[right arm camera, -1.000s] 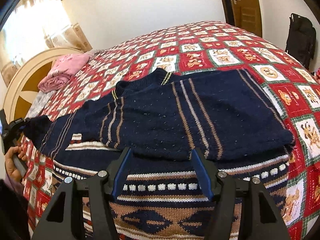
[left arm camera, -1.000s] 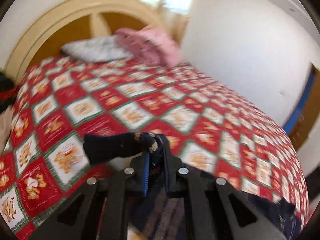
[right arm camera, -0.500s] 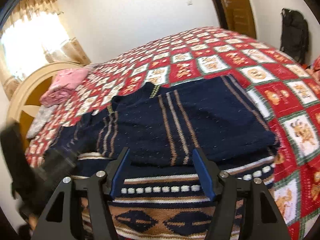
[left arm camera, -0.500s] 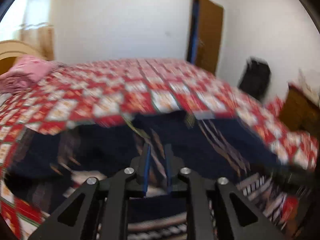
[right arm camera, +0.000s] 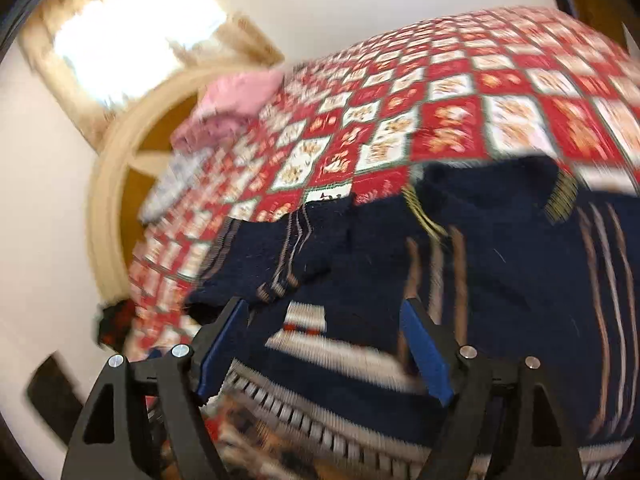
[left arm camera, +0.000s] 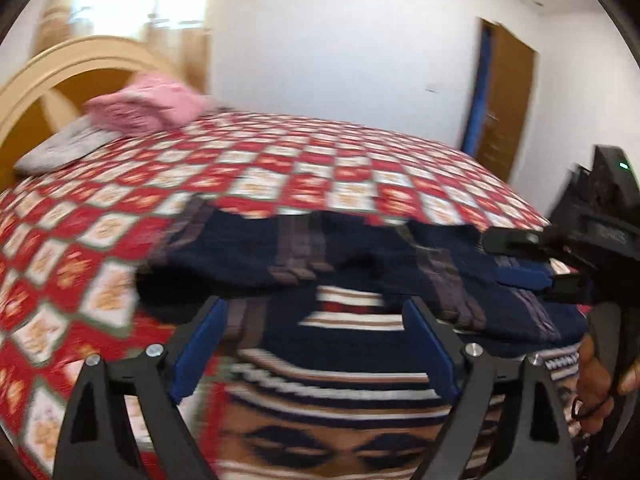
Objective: Fold small clothes
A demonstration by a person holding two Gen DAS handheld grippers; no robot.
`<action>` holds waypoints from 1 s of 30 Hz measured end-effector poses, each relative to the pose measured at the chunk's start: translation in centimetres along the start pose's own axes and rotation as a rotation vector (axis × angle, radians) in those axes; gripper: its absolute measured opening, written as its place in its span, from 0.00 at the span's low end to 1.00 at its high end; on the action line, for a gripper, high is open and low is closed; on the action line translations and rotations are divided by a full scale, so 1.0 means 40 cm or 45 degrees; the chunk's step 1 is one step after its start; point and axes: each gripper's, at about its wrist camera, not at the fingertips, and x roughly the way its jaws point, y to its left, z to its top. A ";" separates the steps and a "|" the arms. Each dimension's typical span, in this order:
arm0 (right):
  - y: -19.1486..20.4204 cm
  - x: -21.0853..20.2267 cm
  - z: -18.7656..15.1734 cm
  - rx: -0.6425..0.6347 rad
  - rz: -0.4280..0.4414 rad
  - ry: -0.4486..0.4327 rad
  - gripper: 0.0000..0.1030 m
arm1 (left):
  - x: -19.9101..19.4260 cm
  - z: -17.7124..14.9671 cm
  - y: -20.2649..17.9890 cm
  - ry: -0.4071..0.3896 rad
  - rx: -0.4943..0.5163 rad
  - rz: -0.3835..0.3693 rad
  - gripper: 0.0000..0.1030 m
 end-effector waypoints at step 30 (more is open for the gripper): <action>0.152 -0.213 0.024 -0.502 -0.117 -0.370 0.13 | 0.005 -0.029 0.175 0.005 -0.293 0.091 0.89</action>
